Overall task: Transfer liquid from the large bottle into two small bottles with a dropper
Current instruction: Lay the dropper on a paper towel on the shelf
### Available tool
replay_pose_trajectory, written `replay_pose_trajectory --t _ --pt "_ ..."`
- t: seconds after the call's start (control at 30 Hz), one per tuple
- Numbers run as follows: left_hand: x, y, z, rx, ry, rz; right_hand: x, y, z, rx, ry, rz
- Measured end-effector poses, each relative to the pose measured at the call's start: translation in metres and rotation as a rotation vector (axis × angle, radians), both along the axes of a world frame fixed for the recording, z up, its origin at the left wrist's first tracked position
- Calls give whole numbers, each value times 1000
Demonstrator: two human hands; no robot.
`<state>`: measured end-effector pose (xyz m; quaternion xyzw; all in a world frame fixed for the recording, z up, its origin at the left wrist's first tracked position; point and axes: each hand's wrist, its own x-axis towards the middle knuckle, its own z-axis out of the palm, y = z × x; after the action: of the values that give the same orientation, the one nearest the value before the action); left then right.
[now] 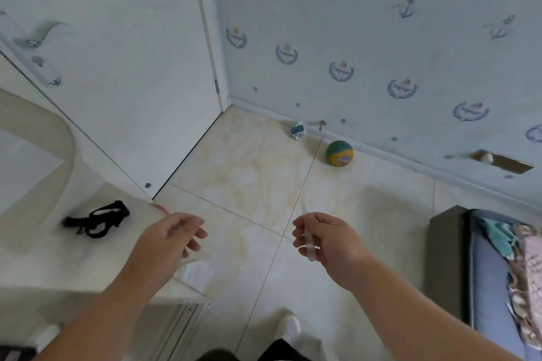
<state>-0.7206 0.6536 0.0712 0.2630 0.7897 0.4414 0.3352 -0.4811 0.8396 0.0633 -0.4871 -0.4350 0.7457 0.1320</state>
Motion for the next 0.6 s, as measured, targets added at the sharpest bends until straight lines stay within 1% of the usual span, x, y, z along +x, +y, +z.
replay_pose_trajectory --t 0.27,0.43,0.6 --pt "-29 98 -3 42 -51 119 -30 104 -6 -5 11 34" --pt "-71 161 -20 67 -108 243 -77 172 -18 2 1 65" --pt "-115 220 -35 56 -132 273 -129 239 -22 10 -41 128"
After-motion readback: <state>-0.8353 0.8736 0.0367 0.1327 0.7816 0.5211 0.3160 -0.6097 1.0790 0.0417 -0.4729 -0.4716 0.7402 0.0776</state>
